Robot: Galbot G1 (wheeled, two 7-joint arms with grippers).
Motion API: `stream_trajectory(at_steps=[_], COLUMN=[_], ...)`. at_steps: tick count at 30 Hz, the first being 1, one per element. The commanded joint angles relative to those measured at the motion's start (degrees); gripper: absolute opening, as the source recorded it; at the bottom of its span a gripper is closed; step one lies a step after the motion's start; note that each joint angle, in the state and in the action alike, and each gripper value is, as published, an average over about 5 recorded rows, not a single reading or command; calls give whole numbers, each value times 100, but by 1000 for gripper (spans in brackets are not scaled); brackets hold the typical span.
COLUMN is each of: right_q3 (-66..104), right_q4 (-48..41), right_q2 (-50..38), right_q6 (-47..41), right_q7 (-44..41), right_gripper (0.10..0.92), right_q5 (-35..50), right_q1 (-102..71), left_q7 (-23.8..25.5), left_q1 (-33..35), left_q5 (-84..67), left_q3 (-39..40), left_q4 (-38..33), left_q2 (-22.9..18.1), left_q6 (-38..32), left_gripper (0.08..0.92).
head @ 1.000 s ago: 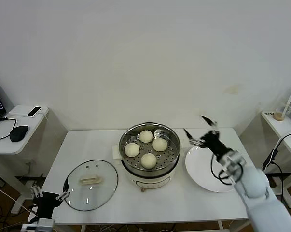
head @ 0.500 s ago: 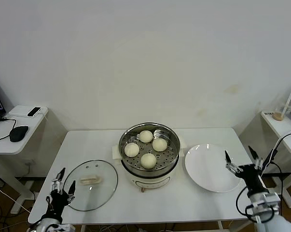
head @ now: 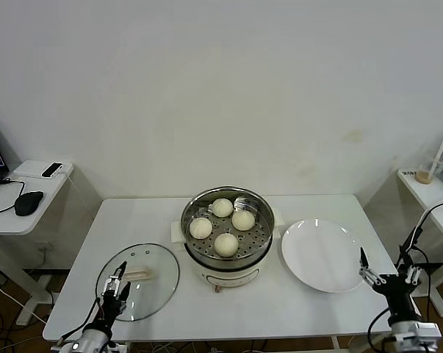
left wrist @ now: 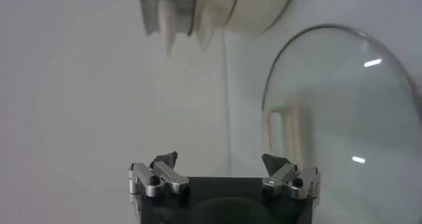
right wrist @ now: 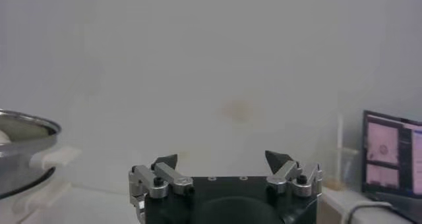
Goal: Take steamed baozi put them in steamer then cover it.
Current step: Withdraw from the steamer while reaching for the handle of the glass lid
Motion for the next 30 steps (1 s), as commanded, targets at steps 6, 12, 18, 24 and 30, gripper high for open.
stream_trajectory(at_steps=[6,12,18,24,30], right_q3=[171,150,116,93,7], right_q4=[171,224,281,300,265], right_q2=[305,394,436,432,425], right_q6=[49,27,38,36,35], right_q7=[119,102,55,23,2], right_gripper=[823,823,823,823,823], right_q5=[-13,-70,-141,-168,-216], right_q1=[-346,-407,-497,-520,-502], left_q7=[31,-6,2,-56,-133], left_q1=[-926,-1393,-1672,-1820,-1754], left_q5=[30,-112,-302,-532,-687], left_q3=[503,609,709,723,690], left_q4=[805,1229,1574,1758,1784], left_q2=[121,184,167,90,27], left_q6=[13,44,83,124,178], left_gripper=[823,823,823,823,816])
